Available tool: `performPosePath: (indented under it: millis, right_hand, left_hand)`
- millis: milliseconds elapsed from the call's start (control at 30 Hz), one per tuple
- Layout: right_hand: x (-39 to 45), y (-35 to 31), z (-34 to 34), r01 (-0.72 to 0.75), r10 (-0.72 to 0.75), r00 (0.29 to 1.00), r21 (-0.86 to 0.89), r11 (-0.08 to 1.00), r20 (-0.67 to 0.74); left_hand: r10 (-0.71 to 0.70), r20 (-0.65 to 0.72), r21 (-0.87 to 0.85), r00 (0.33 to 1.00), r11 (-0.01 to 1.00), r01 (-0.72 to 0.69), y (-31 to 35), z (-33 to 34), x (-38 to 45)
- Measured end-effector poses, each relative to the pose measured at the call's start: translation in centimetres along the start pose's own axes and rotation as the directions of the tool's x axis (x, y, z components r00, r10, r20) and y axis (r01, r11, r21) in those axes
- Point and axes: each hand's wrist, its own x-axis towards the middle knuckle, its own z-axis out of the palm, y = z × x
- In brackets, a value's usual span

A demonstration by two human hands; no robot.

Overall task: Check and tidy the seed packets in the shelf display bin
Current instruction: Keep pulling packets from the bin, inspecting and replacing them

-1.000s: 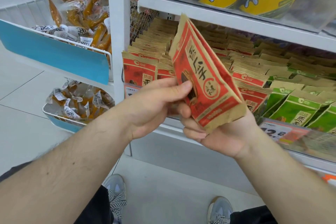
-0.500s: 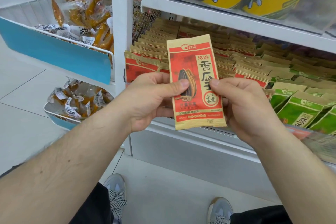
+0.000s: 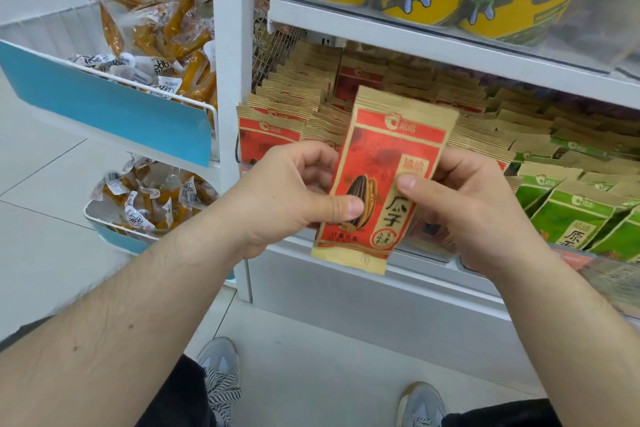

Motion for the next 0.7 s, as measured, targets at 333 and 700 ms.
performPosePath:
  millis: [333,700]
  right_hand:
    - [-0.6,-1.3,-2.1,-0.135,0.134,0.990,0.022,0.991,0.031]
    - [-0.7,-0.9,-4.1,-0.161,0.161,0.980,-0.010,0.987,0.113]
  left_hand:
    - [0.304,-0.075,0.667,0.950,0.724,-0.178,2.4,0.2,0.5]
    - [0.081,0.189,0.970,0.979,0.141,-0.199,5.4,-0.9,11.2]
